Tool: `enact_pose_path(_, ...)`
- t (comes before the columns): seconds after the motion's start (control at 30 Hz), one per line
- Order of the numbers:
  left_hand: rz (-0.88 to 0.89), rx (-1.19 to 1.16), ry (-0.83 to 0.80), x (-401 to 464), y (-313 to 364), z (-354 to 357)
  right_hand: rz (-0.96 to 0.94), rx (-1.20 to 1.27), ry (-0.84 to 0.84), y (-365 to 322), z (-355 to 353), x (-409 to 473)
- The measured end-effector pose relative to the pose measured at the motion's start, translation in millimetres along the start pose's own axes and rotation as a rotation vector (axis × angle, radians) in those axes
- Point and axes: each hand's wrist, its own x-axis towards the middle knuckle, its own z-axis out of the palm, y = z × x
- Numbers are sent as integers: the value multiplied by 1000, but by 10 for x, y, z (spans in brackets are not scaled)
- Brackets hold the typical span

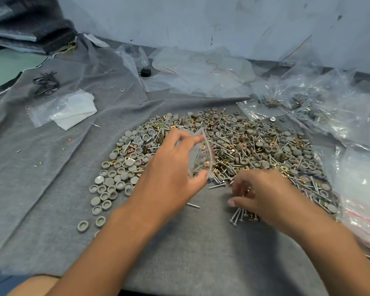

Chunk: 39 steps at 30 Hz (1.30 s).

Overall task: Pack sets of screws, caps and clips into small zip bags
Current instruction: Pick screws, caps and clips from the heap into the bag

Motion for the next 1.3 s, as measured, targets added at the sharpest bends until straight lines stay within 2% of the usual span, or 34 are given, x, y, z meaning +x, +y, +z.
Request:
enact_pose_path(0.13, -5, -9, -3, 4, -3, -2, -17, -75, 62, 5, 80, -6)
enact_pose_path(0.33, -1, -16, -5, 3, 7, -14, 1, 124, 237, 77, 103, 62)
enact_pose_path(0.53, -2, -31, 3, -4, -2, -26, 5, 117, 228, 109, 181, 126)
enact_pose_path(0.8, -4, -32, 7, -6, -10, -26, -17, -96, 271, -9, 141, 77)
enact_pose_path(0.9, -3, -30, 15, 8, -9, -25, -10, -91, 299, 0, 113, 80)
enact_pose_path(1.0, -1, -30, 12, 3, -1, -20, 30, 46, 245, 50, 90, 87)
enact_pose_path(1.07, 0, -29, 7, -4, 4, -13, 37, 252, 217, 53, 42, 75)
enact_pose_path(1.23, 12, -36, 8, -11, 20, 26, -132, 861, 246, -92, -131, -26)
enact_pose_path(1.3, 26, -26, 2, -20, 43, 52, -194, 992, 297, -175, -167, -48)
